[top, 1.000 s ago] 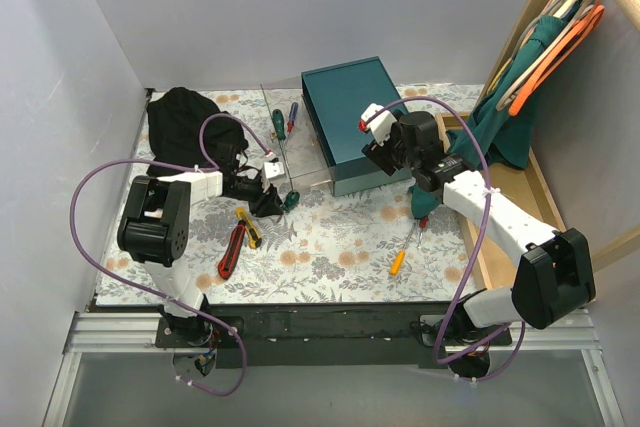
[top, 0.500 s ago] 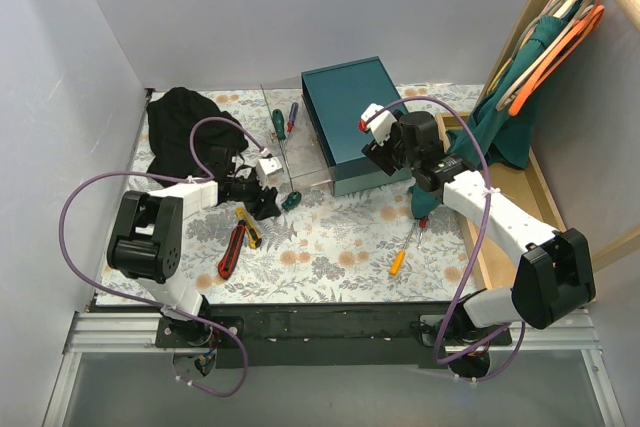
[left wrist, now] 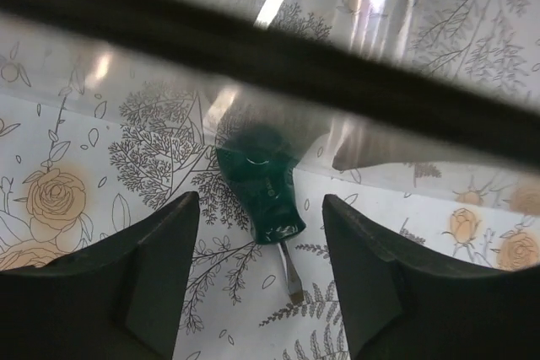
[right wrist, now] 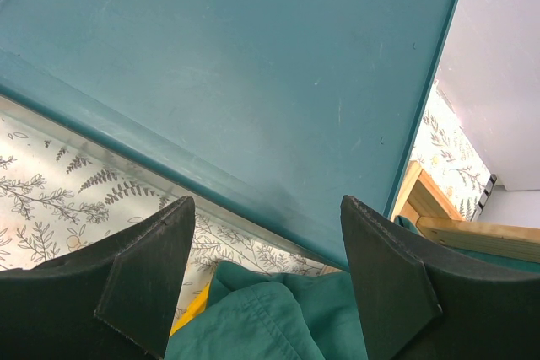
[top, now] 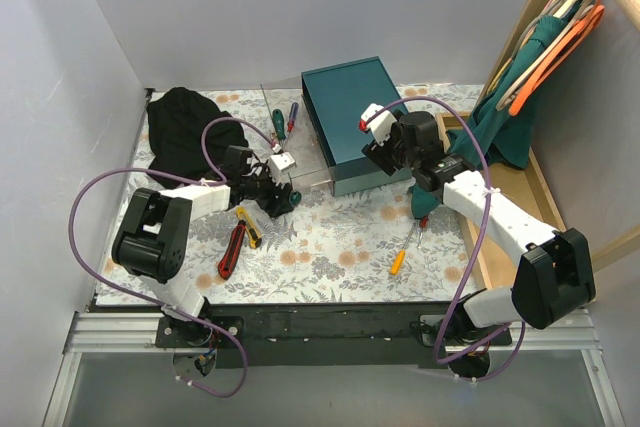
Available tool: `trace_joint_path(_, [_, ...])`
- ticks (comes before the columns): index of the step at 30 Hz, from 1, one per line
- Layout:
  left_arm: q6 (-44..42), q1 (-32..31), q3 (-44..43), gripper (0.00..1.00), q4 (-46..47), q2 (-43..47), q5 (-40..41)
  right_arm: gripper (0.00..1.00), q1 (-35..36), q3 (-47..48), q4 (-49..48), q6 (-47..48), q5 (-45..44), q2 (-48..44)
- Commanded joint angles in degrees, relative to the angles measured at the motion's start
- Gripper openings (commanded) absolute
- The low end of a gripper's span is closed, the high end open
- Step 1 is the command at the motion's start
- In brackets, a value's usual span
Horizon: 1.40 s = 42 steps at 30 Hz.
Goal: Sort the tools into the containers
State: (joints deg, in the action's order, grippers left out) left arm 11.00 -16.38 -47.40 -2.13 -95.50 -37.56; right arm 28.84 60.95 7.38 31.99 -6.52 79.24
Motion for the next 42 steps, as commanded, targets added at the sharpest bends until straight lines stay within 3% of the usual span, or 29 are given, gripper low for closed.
trace_joint_path(1, [1.39,-0.67,1.25,0.55,1.87,-0.91,3.54,0.78,-0.36,0.23,-1.58,0.71,-0.68,-0.84])
trace_joint_path(3, [0.78,-0.76,1.52,0.49,0.74,-0.91,5.21,0.77,-0.36,0.14,-1.49,0.88,-0.77,-0.93])
trace_joint_path(7, [-0.63,0.73,1.61,0.17,-4.10,0.93,4.26,0.77,-0.45,0.14,-1.84,0.80,-0.60,-0.76])
trace_joint_path(11, [-0.72,4.59,0.90,0.02,-10.07,7.24,-0.49,0.78,-0.36,0.92,-2.28,0.62,-0.24,-0.32])
trace_joint_path(16, [-8.26,13.89,-2.08,0.00,-25.80,14.90,-6.03,0.78,-0.36,1.89,-2.89,0.01,0.46,0.47])
trace_joint_path(18, [-6.19,16.28,-4.10,0.00,-26.96,18.06,-4.46,0.77,-0.36,2.94,-2.72,-0.17,0.72,0.74])
trace_joint_path(19, [-0.69,19.77,-4.80,0.00,-25.83,19.12,-4.10,0.78,-0.45,3.30,-2.72,-0.17,0.81,0.74])
trace_joint_path(22, [8.65,20.25,-7.97,0.00,-15.22,23.08,-7.42,0.78,-0.45,4.17,-2.46,-0.26,1.16,0.65])
trace_joint_path(23, [17.38,19.81,-8.93,0.00,-11.09,23.34,-8.83,0.78,-0.36,4.35,-2.11,-0.26,1.25,0.56])
trace_joint_path(24, [22.08,17.72,-11.29,0.00,-2.96,22.04,-7.19,0.78,-0.45,4.62,-1.49,-0.52,1.51,0.48])
trace_joint_path(27, [35.64,14.19,-18.15,0.00,4.13,14.34,-4.46,0.78,-0.45,4.88,-0.17,-0.87,2.13,-0.14])
trace_joint_path(28, [38.45,12.27,-23.83,0.00,4.24,12.12,-1.14,0.78,-0.45,4.71,0.87,-0.79,3.09,-0.31])
trace_joint_path(34, [64.02,8.04,-39.05,0.00,0.74,-4.32,5.11,0.78,-0.71,3.48,6.76,0.88,11.34,-3.83])
trace_joint_path(37, [71.43,6.55,-41.90,0.07,-5.68,-7.85,8.45,0.80,-0.72,2.95,9.22,3.50,16.53,-7.25])
trace_joint_path(38, [71.70,6.28,-41.73,0.23,-6.47,-7.68,11.51,0.80,-0.80,2.95,12.19,4.48,17.76,-7.96])
trace_joint_path(41, [72.75,6.19,-41.99,0.40,-8.68,-6.19,13.21,0.80,-0.89,4.17,20.09,9.56,21.90,-10.07])
trace_joint_path(42, [72.84,6.19,-41.99,0.57,-9.55,-5.66,13.65,0.80,-0.98,4.61,22.22,10.72,23.56,-10.68])
